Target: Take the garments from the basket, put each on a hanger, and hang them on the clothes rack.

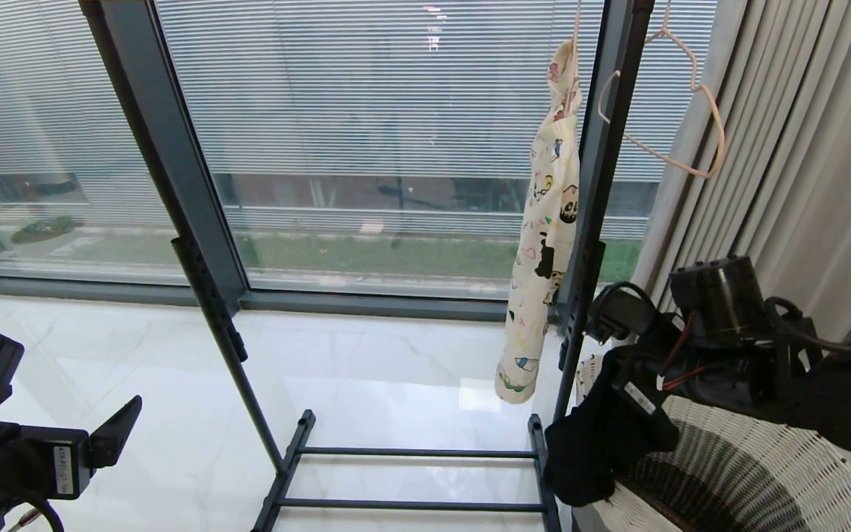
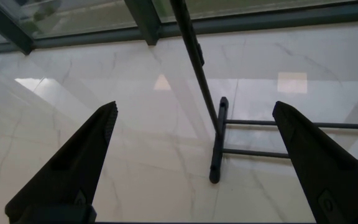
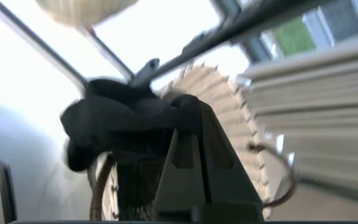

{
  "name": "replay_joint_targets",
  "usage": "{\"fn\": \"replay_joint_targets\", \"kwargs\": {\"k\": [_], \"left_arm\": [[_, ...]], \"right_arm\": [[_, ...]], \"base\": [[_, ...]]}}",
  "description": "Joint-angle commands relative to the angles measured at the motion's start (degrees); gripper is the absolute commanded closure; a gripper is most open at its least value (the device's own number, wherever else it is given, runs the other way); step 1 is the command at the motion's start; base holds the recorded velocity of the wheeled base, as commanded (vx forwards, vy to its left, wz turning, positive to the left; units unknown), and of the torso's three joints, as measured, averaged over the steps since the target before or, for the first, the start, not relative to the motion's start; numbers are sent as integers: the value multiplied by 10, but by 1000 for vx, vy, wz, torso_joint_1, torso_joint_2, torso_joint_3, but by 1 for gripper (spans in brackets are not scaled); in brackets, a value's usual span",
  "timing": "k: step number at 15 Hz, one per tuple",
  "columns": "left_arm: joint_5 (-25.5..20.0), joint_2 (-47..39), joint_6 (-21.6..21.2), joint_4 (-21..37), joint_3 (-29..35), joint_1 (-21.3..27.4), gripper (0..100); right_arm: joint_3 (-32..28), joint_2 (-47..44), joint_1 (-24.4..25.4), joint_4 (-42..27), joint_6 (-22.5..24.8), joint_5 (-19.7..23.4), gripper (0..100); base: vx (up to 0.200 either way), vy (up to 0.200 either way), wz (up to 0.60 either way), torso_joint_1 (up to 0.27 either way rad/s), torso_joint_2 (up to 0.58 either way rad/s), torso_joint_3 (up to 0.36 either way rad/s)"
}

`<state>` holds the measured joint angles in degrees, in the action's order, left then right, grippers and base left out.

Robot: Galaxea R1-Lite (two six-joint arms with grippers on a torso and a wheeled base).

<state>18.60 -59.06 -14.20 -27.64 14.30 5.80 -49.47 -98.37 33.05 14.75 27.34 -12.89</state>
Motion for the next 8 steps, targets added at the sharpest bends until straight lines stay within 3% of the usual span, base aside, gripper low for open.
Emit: {"fn": "replay_joint_targets", "kwargs": {"k": [1, 4, 6, 8], "left_arm": [[-1, 2, 1, 0, 4, 10, 0], [-23, 3, 1, 0, 10, 19, 0], [-73, 1, 1, 0, 11, 21, 0], [-92, -2, 1, 0, 14, 38, 0]], "right_arm": [[-85, 37, 29, -51, -1, 1, 100], [-137, 36, 43, -95, 0, 1, 100], [-170, 36, 53, -119, 0, 1, 100], [-193, 39, 67, -145, -1, 1, 100]], "base": [[-200, 0, 0, -2, 7, -7], [-200, 0, 0, -9, 1, 4], [-200, 0, 0, 2, 5, 2], [-200, 0, 0, 2, 0, 5]]}}
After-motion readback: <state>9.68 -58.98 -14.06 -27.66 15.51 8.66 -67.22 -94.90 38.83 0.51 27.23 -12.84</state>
